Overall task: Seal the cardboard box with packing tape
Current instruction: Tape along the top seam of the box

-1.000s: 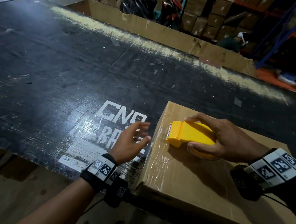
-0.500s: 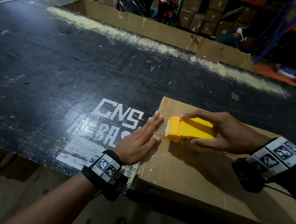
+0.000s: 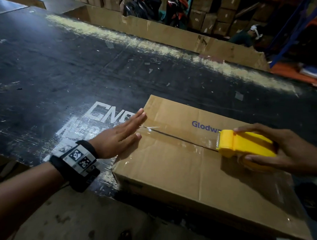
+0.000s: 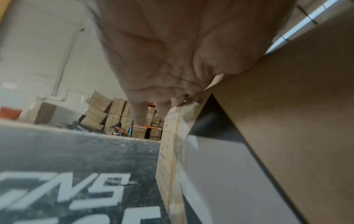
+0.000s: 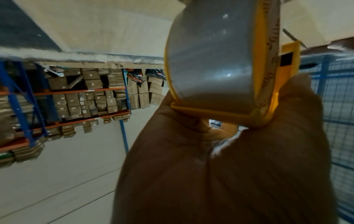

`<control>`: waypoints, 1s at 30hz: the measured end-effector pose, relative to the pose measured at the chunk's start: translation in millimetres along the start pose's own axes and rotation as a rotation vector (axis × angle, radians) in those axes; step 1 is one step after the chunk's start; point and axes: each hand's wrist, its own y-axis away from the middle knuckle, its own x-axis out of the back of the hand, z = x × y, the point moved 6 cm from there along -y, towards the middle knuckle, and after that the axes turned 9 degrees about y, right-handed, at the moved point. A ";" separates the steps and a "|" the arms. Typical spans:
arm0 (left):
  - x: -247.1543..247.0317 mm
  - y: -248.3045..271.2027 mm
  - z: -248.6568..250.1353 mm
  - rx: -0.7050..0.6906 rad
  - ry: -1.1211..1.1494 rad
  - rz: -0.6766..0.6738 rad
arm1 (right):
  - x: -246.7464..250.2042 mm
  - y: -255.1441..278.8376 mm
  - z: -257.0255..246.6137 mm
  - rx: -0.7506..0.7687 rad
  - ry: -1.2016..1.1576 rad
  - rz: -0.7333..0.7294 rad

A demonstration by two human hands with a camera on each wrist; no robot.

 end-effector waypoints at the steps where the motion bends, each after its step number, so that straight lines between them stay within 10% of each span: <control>1: 1.8 -0.3 2.7 0.040 -0.091 -0.034 | 0.2 -0.3 -0.4 0.020 -0.021 0.017; 10: -51.0 -35.4 103.7 0.184 -0.614 -0.364 | -2.2 -4.3 8.2 0.155 -0.050 0.105; 30: -131.0 -71.3 170.0 0.264 -0.601 -0.325 | 7.7 5.1 46.9 0.251 0.045 0.036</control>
